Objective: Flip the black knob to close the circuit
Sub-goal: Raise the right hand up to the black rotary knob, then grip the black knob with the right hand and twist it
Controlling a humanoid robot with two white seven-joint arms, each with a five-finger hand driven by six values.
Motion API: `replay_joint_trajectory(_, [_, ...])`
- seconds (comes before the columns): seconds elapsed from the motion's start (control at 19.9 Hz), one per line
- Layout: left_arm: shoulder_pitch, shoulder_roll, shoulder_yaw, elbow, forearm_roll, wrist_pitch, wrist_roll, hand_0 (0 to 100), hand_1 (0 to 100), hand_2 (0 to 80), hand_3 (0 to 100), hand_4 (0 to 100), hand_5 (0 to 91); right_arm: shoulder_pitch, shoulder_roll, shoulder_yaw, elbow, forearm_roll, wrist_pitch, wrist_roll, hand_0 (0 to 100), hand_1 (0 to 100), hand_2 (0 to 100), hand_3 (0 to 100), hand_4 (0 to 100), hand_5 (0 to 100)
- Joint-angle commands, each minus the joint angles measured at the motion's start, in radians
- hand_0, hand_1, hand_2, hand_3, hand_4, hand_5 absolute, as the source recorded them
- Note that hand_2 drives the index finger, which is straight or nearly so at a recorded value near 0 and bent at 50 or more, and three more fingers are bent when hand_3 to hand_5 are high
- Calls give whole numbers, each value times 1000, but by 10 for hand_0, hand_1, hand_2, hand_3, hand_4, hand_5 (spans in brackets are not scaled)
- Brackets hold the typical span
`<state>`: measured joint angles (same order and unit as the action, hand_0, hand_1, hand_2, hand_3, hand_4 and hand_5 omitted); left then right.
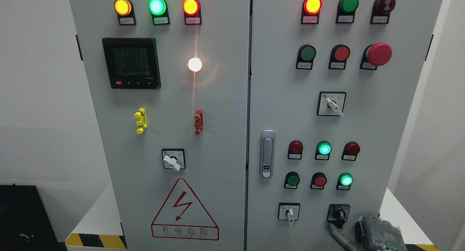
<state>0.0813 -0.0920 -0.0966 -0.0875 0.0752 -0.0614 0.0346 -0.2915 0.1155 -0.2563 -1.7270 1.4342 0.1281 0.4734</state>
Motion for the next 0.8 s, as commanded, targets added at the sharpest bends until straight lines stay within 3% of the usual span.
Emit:
replay_joint_trajectory(0.0, [0, 0, 0, 0, 0, 0, 1, 120, 556, 0, 0, 0, 0, -12, -3, -20, 24, 3, -1, -1, 0, 0, 898, 1000, 949, 950])
replay_joint_trajectory(0.75, [0, 0, 0, 0, 0, 0, 1, 120, 556, 0, 0, 0, 0, -18, -5, -60, 41, 2, -12, -3, 0, 0, 892, 1000, 944, 948])
